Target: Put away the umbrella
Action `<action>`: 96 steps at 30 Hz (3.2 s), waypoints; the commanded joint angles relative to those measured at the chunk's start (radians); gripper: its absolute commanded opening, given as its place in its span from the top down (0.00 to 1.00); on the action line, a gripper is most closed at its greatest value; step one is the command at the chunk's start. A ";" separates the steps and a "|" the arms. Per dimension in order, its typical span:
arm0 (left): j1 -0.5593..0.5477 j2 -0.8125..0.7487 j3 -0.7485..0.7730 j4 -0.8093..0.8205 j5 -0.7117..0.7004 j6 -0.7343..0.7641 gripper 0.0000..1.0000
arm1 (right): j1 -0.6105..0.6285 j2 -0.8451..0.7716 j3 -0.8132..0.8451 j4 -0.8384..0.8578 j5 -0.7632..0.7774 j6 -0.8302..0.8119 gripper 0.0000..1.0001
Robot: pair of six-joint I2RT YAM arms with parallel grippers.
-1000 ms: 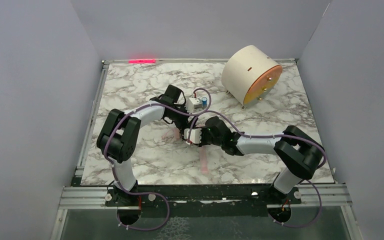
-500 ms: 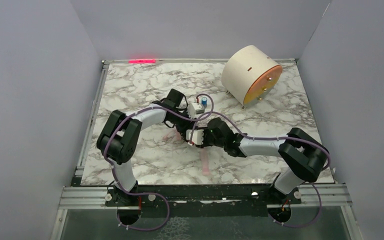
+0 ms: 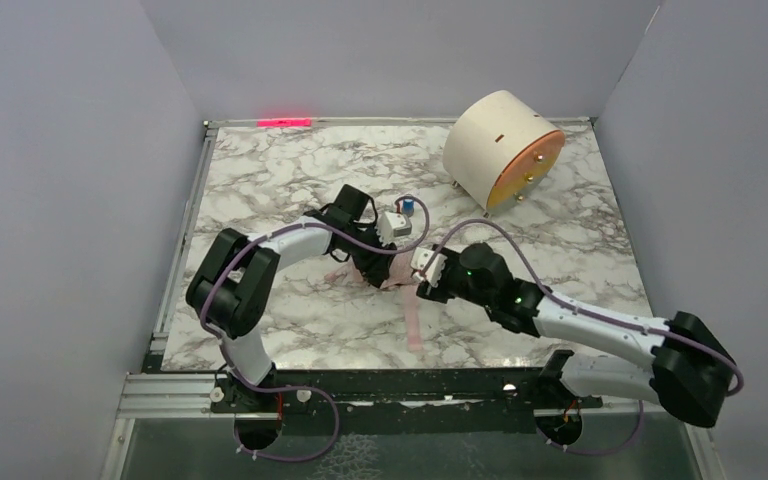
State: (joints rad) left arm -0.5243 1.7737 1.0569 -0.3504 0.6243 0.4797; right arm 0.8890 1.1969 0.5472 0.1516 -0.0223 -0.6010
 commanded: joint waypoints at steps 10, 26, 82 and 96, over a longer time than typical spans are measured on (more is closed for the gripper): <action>-0.074 -0.147 -0.207 0.161 -0.265 0.112 0.88 | -0.049 -0.236 0.065 -0.162 0.324 0.774 0.33; -0.290 -0.226 -0.415 0.384 -0.587 0.144 0.89 | -0.366 0.167 0.407 -0.396 -0.407 0.428 0.29; -0.554 -0.170 -0.610 0.667 -1.014 0.383 0.91 | -0.298 0.721 0.666 -0.672 -0.634 -0.134 0.18; -0.556 -0.443 -0.576 0.596 -1.026 0.196 0.54 | -0.280 0.697 0.542 -0.548 -0.420 -0.074 0.66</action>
State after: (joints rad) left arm -1.0760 1.4868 0.4892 0.3618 -0.3847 0.7990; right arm 0.6220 1.8782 1.1530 -0.4507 -0.6487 -0.6945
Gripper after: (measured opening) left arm 0.417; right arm 0.465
